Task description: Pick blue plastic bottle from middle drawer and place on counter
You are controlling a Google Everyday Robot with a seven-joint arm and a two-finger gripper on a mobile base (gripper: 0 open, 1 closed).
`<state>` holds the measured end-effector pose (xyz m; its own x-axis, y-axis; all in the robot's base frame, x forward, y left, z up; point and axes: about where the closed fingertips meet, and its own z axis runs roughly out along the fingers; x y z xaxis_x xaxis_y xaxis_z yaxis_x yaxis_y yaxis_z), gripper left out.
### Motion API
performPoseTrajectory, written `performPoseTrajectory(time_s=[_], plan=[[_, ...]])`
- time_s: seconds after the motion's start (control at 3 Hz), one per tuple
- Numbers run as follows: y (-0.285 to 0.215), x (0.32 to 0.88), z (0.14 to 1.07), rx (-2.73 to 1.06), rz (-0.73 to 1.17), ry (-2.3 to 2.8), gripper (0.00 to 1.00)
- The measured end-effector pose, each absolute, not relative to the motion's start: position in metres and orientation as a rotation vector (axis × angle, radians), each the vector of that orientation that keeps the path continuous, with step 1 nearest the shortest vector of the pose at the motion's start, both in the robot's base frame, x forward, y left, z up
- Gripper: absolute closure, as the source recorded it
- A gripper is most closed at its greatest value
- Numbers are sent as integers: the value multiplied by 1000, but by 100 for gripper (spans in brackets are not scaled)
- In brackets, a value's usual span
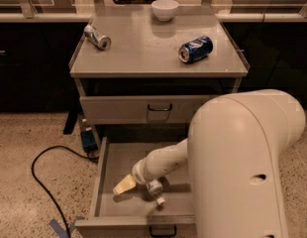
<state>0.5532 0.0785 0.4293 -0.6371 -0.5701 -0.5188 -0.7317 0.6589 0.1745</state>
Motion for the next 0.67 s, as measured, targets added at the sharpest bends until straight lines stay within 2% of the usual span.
performPoseTrajectory(time_s=[0.67], plan=[[71, 558, 427, -981, 499, 2464, 0]])
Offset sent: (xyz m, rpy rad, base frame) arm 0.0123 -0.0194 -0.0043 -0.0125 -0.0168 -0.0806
